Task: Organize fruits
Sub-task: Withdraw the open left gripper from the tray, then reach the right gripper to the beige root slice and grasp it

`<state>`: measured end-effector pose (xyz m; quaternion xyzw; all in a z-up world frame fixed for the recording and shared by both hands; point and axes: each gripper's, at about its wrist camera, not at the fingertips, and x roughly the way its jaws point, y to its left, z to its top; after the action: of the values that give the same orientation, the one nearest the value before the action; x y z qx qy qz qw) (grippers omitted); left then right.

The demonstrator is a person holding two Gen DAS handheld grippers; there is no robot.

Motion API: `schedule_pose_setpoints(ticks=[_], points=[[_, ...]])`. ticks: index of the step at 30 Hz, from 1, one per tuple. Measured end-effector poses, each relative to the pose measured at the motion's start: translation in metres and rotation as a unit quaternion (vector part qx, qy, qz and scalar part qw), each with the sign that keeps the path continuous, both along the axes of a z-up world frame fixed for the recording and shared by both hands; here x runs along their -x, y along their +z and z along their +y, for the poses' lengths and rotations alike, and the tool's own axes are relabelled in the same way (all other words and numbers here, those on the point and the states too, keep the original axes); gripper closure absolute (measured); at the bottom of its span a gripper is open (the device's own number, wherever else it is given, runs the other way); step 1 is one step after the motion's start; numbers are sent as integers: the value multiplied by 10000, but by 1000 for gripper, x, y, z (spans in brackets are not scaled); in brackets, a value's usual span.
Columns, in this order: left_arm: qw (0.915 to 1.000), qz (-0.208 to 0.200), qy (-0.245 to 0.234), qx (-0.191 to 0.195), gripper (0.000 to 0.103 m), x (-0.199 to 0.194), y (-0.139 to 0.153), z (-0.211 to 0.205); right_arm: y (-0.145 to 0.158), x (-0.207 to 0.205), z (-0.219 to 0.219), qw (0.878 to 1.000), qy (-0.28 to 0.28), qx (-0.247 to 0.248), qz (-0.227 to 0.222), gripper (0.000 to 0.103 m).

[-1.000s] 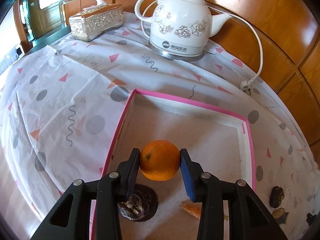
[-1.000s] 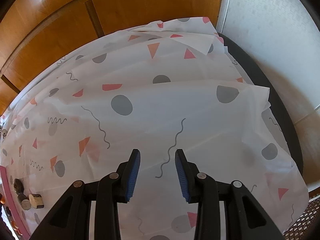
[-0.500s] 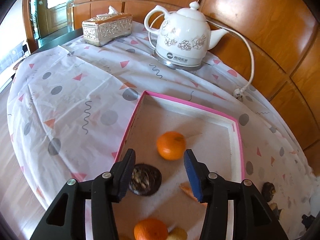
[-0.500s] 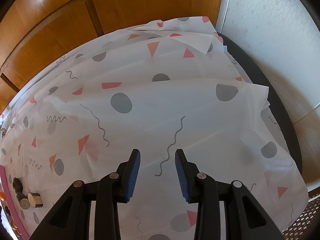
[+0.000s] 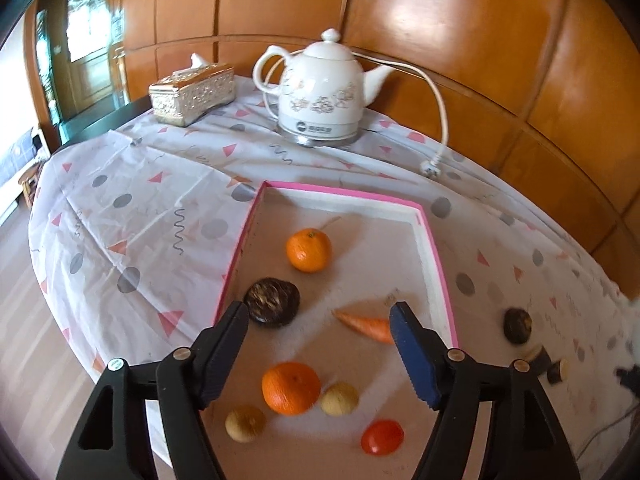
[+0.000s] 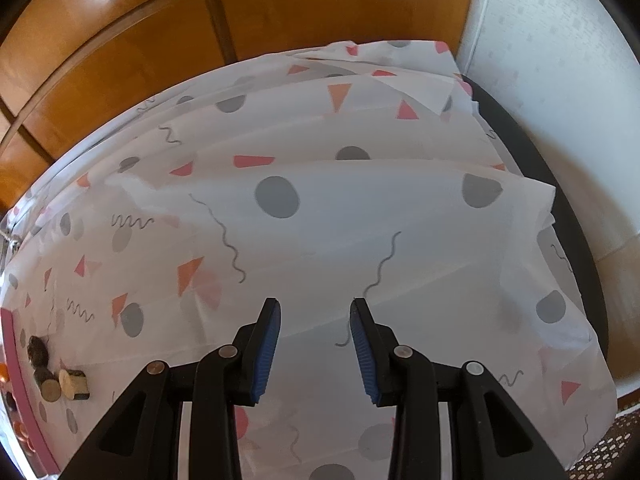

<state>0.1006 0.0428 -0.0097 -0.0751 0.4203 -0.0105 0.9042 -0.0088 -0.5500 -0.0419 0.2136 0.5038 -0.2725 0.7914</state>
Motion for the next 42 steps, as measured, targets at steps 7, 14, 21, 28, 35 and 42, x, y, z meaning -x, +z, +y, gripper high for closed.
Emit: schedule_pose_setpoints(ticks=[7, 14, 21, 28, 35, 42], points=[[9987, -218, -287, -347, 20, 27, 1, -18, 3, -6, 15, 9990, 412, -57, -165, 67], [9969, -351, -462, -534, 12, 48, -1, -31, 10, -14, 37, 9948, 945, -69, -378, 67], [9945, -526, -584, -694, 8, 64, -1, -38, 15, -26, 68, 9842, 1688, 7, -534, 67], [9926, -535, -781, -762, 7, 79, -6, -48, 15, -33, 94, 9717, 2285, 19, -593, 67], [9923, -487, -866, -744, 7, 87, -10, -52, 14, -35, 134, 9496, 3066, -128, -644, 67], [9927, -473, -865, -695, 7, 89, -10, -50, 6, -43, 178, 9255, 3738, -250, -565, 67]])
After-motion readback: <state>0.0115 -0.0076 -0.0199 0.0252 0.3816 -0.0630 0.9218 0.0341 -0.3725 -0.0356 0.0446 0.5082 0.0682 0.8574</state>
